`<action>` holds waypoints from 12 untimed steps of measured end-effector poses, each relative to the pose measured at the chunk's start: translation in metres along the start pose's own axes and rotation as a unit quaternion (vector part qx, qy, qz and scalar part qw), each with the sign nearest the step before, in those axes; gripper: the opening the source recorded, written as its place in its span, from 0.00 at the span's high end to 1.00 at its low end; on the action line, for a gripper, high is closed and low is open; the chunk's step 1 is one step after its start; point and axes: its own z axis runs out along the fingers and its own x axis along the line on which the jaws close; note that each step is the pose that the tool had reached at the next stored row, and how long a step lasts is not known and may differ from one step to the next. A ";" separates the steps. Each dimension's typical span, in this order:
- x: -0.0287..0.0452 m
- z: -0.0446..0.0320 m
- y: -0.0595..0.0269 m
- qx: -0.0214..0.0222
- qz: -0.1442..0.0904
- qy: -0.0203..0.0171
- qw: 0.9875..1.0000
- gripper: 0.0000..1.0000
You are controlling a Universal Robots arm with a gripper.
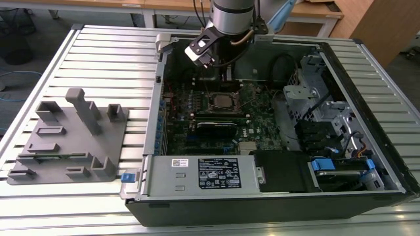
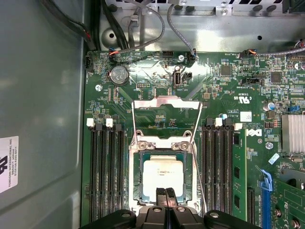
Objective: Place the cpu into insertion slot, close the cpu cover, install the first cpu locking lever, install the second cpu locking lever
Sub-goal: 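Close the cpu cover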
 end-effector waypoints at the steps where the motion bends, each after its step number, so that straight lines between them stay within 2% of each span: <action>1: 0.0000 0.0000 0.0000 0.000 0.000 0.000 1.000 0.89; 12: 0.0000 -0.0010 0.0000 0.000 0.000 0.000 1.000 0.89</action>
